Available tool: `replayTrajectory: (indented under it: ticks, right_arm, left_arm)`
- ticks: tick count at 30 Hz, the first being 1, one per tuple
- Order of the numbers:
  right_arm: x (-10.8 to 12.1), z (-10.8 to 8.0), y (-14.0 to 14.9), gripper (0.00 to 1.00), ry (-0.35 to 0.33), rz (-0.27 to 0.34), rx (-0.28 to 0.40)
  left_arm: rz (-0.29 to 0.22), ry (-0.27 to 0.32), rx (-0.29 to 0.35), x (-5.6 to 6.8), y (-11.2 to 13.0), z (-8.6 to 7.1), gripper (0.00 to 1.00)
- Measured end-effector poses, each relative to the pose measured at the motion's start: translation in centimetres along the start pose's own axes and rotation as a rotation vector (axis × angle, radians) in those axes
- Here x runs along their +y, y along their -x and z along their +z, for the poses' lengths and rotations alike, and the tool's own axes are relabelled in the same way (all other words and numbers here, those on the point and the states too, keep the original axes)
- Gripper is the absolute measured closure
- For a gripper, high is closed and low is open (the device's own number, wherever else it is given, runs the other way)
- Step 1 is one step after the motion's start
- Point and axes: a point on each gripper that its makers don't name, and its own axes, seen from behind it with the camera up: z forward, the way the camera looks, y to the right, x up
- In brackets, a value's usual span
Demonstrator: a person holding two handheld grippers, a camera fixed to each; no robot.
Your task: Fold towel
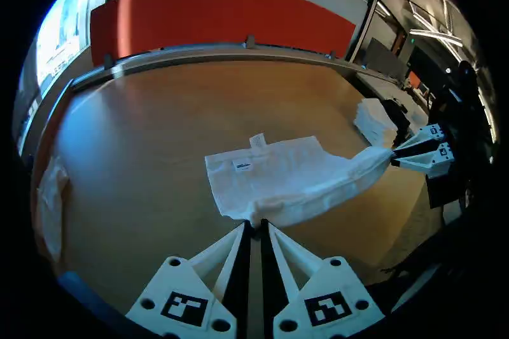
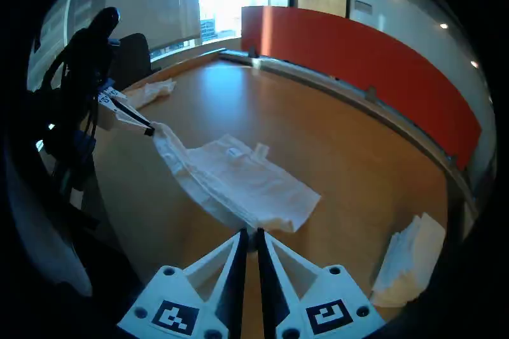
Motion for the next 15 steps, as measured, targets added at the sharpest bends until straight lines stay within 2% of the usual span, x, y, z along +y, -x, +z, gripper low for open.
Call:
replayTrajectory:
  ticks: [8,15]
  right_arm:
    - [0.7,0.9,-0.2,0.89,0.002,-0.002,-0.006]
    - [2.3,2.5,-0.2,0.89,0.015,-0.003,-0.026]
  left_arm:
    - [-0.021,-0.008,0.007,-0.3,-0.3,0.8,0.89]
    - [-0.053,-0.018,0.018,-1.0,-1.2,2.5,0.90]
